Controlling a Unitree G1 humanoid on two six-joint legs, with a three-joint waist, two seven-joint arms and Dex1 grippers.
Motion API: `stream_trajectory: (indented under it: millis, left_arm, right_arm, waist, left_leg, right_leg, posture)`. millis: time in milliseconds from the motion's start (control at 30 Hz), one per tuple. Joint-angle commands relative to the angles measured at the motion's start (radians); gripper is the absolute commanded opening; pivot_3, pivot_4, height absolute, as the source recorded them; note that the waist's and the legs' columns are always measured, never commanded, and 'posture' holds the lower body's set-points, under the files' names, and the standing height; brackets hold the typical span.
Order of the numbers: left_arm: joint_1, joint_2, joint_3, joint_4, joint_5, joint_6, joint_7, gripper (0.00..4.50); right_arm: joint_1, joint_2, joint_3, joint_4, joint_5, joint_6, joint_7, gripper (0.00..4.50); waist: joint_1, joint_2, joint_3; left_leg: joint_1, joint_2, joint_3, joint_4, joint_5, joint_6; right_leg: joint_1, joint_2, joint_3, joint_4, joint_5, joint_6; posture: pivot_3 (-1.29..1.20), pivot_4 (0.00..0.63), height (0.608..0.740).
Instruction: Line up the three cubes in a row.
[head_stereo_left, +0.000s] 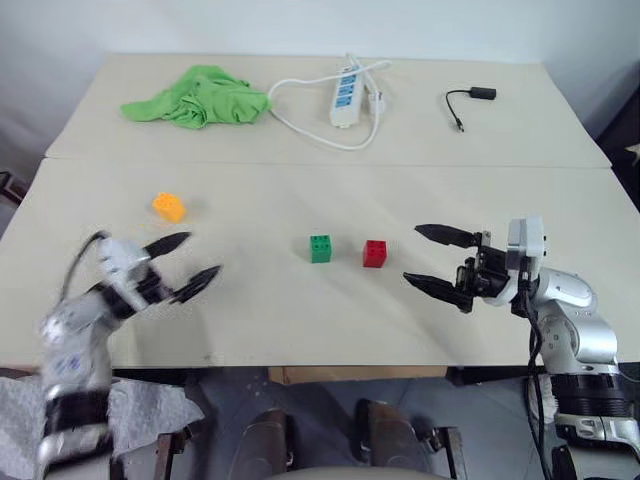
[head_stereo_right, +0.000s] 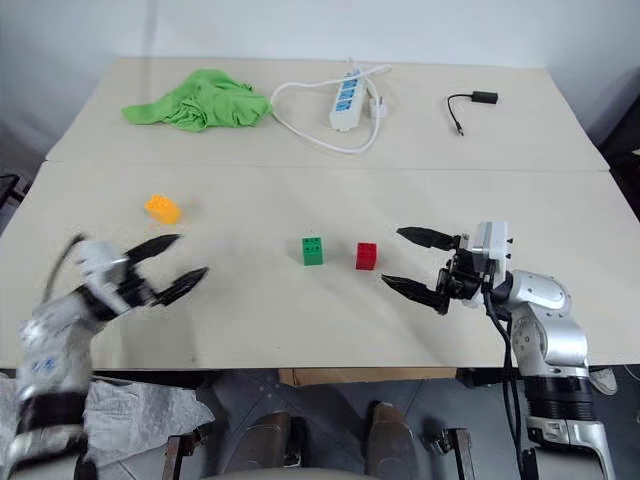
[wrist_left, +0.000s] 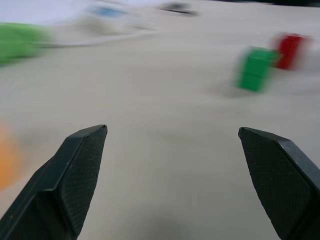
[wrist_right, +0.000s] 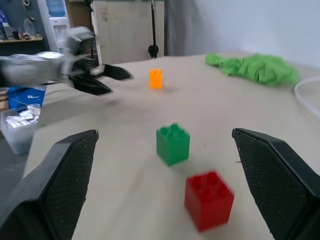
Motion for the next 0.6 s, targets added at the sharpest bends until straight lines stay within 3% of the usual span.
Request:
stream_trajectory:
  millis: [33,133,300,600]
  left_arm:
    - [0.118,-0.077,0.131,-0.134,-0.045,0.018,0.196,4.48]
    - [0.204,-0.16,0.215,-0.179,-0.073,0.027,0.336,4.48]
    - [0.21,-0.171,0.161,-0.22,-0.06,0.074,0.402,4.48]
    - [-0.239,-0.07,-0.027,0.076,0.016,0.204,0.488,4.48]
  right_arm:
    - [0.001,-0.014,0.012,-0.032,-0.01,-0.012,0.016,4.5]
    - [0.001,-0.008,0.015,-0.031,-0.012,-0.021,0.017,4.5]
    - [0.001,-0.009,0.017,-0.022,-0.016,-0.025,0.021,4.5]
    - [0.021,-0.025,0.067,-0.049,-0.031,0.019,0.033,4.5]
  waist:
    - [0.01,0.0,0.0]
    - [0.015,0.0,0.0]
    - [0.021,0.0,0.0]
    - [0.028,0.0,-0.001]
  left_leg:
    - [0.0,0.0,0.0,0.0,0.0,0.0]
    - [0.0,-0.001,0.0,0.0,-0.001,0.0]
    - [0.0,-0.001,0.0,0.0,-0.001,0.0]
    - [0.0,-0.001,0.004,0.0,-0.002,0.001]
  right_leg:
    - [0.0,0.0,0.0,0.0,0.0,0.0]
    - [0.0,-0.002,0.0,0.0,0.0,0.0]
    - [0.0,-0.001,-0.001,0.0,0.0,0.0]
    - [-0.001,0.0,-0.001,0.001,0.0,-0.001]
  posture:
    - [0.0,0.15,0.74]
    - [0.0,0.15,0.74]
    - [0.0,0.15,0.74]
    - [0.0,0.15,0.74]
